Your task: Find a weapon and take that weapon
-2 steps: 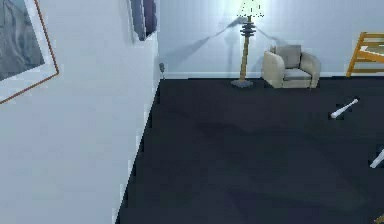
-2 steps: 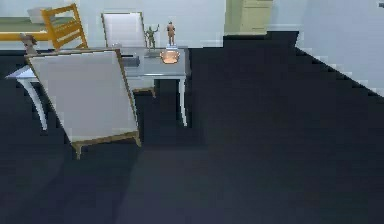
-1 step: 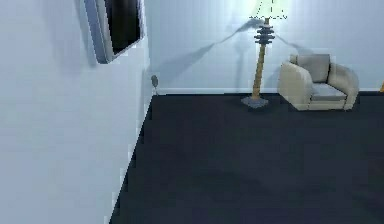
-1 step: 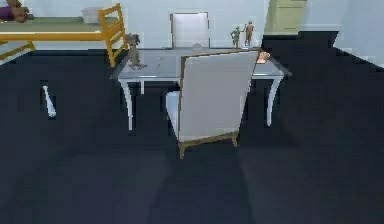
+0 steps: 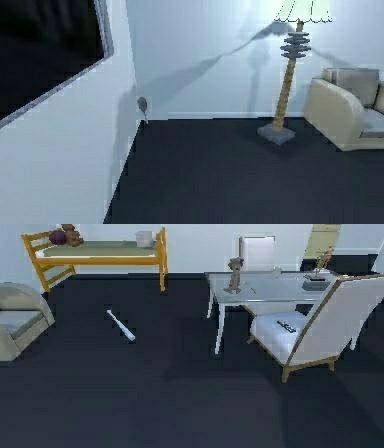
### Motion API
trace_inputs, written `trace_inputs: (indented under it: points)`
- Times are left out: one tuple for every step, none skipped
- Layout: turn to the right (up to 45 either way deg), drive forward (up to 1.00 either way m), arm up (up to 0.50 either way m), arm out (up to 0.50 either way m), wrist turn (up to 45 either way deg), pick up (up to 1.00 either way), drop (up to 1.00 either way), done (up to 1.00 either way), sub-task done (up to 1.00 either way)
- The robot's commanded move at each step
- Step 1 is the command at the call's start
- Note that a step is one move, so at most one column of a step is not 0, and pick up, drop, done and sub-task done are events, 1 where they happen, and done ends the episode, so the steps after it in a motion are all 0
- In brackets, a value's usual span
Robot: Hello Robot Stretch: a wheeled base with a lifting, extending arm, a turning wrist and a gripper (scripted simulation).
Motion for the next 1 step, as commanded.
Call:
trace_inputs:
  points:
    - [-3.0,0.00,0.00,0.00,0.0,0.00,0.00,0.00,0.00]
